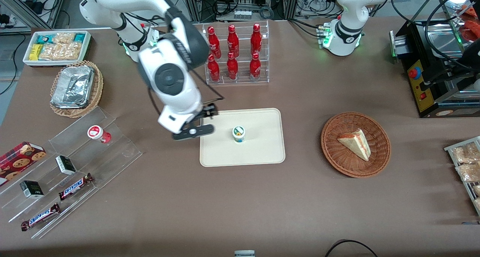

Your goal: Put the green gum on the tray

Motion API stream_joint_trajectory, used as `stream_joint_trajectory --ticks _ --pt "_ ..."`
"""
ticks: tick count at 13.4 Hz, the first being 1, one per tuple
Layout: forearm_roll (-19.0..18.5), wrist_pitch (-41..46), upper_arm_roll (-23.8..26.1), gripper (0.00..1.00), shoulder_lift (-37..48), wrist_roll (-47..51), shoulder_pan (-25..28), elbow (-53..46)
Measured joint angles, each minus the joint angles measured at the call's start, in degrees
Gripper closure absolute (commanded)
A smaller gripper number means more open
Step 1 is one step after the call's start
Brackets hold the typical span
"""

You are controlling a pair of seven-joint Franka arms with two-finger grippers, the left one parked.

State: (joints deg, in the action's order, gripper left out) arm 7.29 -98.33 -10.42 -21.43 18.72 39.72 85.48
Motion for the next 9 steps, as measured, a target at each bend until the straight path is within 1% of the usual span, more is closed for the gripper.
stream_joint_trajectory --ticks 3,9 --pt "0.00 3.92 -0.05 0.00 2.56 -4.89 -6.59 0.55" --pt "-0.05 4.24 0.55 0.00 6.96 -7.96 -22.97 4.58"
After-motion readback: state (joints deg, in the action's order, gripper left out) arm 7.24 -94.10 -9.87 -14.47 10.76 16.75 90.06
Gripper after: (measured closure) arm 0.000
